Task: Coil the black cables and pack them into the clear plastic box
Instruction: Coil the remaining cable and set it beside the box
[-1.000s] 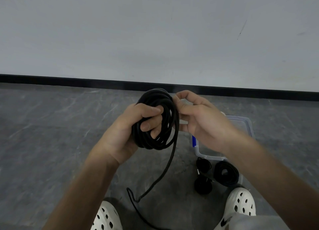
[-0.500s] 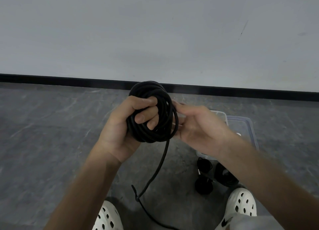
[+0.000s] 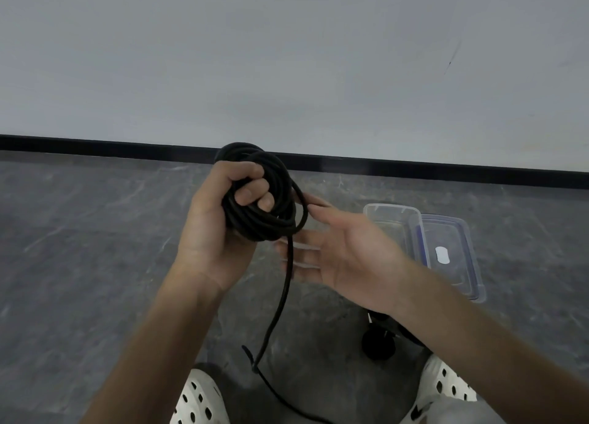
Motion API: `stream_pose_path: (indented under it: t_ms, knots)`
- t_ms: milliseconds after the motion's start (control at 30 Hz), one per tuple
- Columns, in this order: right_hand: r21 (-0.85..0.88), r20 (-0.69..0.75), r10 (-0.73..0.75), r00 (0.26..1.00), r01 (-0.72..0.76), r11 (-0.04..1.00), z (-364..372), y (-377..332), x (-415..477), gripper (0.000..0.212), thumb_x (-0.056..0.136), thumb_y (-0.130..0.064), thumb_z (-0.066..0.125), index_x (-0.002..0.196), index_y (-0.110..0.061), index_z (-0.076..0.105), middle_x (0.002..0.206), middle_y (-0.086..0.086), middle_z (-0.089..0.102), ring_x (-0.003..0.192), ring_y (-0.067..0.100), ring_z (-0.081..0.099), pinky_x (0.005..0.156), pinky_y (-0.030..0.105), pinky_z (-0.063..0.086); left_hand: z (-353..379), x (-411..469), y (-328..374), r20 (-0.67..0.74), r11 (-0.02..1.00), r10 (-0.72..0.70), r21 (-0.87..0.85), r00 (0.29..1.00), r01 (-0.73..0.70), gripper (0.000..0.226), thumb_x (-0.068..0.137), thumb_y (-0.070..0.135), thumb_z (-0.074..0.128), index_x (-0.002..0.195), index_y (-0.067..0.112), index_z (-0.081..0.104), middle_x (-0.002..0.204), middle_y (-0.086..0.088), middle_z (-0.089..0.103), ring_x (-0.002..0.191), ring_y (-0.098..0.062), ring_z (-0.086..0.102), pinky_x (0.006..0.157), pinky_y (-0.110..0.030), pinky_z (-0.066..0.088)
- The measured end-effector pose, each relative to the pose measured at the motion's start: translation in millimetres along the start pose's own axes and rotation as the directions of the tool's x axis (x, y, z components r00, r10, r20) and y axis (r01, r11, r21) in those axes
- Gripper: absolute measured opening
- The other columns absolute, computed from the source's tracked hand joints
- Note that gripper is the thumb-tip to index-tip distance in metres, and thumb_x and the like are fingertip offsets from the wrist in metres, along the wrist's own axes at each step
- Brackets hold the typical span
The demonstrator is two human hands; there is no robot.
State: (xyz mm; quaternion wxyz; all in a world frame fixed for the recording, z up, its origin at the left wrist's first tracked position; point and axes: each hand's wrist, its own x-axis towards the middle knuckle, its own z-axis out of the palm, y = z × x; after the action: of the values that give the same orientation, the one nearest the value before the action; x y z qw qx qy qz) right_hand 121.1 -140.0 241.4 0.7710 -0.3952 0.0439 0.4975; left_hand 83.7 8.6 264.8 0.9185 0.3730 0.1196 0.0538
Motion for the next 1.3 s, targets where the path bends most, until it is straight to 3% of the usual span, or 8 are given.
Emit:
stream_pose_path:
  t_ms: [100,300,467,633,867,967,1133,1300]
  knots:
    - [-0.053,0.024,0.026,0.999,-0.025,0.998,5,7,0,0.035,0.099,-0.029,0.042,0.134,-0.027,0.049,0.093,0.015,0.069,0.079,0.025,0.066,0.074,0.036,0.052,2,1,-1,-0.090,0.999,0.046,0.024,0.995,-0.044,0.013,0.080,0.016,0.054,0.069,0.016,0.048,0.049,0.010,0.035,0.046,-0.005,0.041,0.050,-0.015,0.042]
    - [-0.255,0.008,0.042,0.999,-0.039,0.966,14,28,0,0.033,0.100,-0.017,0.042,0.125,0.000,0.055,0.083,0.008,0.067,0.078,0.018,0.064,0.077,0.032,0.053,4,4,-4,-0.288,0.986,0.122,0.144,0.950,-0.083,0.022,0.093,0.013,0.052,0.072,0.017,0.047,0.051,0.009,0.043,0.046,-0.003,0.046,0.054,-0.015,0.045]
    - [-0.306,0.033,0.091,0.995,-0.076,0.949,19,25,-3,0.024,0.095,-0.009,0.051,0.119,-0.013,0.055,0.080,0.008,0.064,0.082,0.022,0.064,0.085,0.039,0.048,6,2,-6,-0.305,0.947,0.226,0.293,0.925,-0.134,0.023,0.092,0.012,0.054,0.069,0.017,0.050,0.051,0.011,0.047,0.053,-0.004,0.050,0.067,-0.020,0.044]
    - [-0.250,0.080,0.151,0.985,-0.127,0.960,21,27,-6,0.031,0.096,-0.006,0.048,0.126,-0.004,0.055,0.069,0.005,0.057,0.061,0.013,0.048,0.065,0.026,0.046,-2,6,-6,-0.326,0.887,0.309,0.438,0.893,-0.147,0.025,0.089,0.012,0.058,0.067,0.017,0.048,0.053,0.011,0.050,0.055,-0.006,0.052,0.053,-0.019,0.045]
    - [-0.556,0.094,0.161,0.982,-0.082,0.827,29,30,-16,0.020,0.097,-0.009,0.050,0.117,-0.007,0.056,0.072,0.003,0.061,0.066,0.016,0.058,0.075,0.035,0.054,-5,9,-6,-0.408,0.769,0.465,0.626,0.786,-0.130,0.023,0.084,0.020,0.067,0.067,0.015,0.053,0.049,0.011,0.053,0.049,-0.007,0.054,0.046,-0.021,0.046]
    - [-0.663,0.112,0.182,0.977,-0.063,0.746,29,28,-19,0.022,0.097,-0.010,0.051,0.120,-0.013,0.053,0.070,0.000,0.058,0.062,0.010,0.055,0.064,0.025,0.050,-3,8,-5,-0.393,0.724,0.484,0.681,0.782,-0.105,0.020,0.083,0.019,0.068,0.069,0.016,0.054,0.058,0.001,0.054,0.054,-0.012,0.053,0.046,-0.023,0.046]
    - [-0.719,0.070,0.113,0.991,-0.028,0.695,25,14,-18,0.022,0.100,-0.018,0.048,0.118,-0.015,0.060,0.051,-0.010,0.037,0.043,0.003,0.030,0.042,0.016,0.025,-10,8,-5,-0.264,0.530,0.528,0.845,0.807,-0.070,0.020,0.077,0.019,0.067,0.082,0.001,0.059,0.065,-0.007,0.054,0.056,-0.017,0.051,0.045,-0.028,0.044]
    - [-0.886,0.079,-0.112,0.991,0.121,0.448,18,11,-14,0.025,0.099,-0.022,0.049,0.104,-0.008,0.069,0.050,-0.009,0.046,0.048,0.009,0.044,0.048,0.023,0.034,-17,14,-12,-0.184,0.262,0.384,0.961,0.905,0.085,0.030,0.071,0.032,0.070,0.067,0.005,0.058,0.060,-0.009,0.060,0.059,-0.029,0.063,0.051,-0.042,0.052]
